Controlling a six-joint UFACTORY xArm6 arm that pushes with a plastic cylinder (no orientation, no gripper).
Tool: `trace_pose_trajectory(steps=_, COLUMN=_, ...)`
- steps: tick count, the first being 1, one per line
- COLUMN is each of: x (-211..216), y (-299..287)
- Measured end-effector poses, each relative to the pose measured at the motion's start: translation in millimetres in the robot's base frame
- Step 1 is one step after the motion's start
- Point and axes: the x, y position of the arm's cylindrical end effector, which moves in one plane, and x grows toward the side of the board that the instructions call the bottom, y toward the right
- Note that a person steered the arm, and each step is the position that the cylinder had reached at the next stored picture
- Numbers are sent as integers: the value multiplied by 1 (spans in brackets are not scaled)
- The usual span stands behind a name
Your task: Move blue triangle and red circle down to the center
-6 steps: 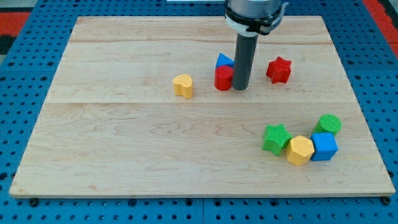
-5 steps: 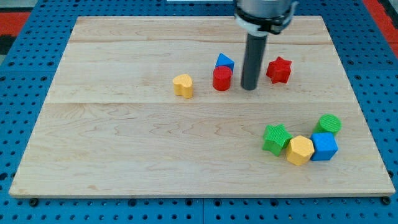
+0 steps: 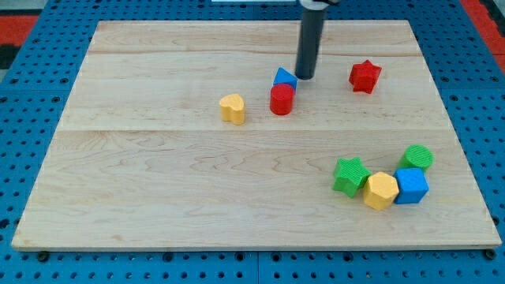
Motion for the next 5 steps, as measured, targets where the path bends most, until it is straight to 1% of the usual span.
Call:
trace_pose_trajectory(steps=1, x=5, y=-26)
trace_pose_trajectory(steps=3, x=35, y=-26)
trace_pose_trajectory(steps=5, x=46, y=-19)
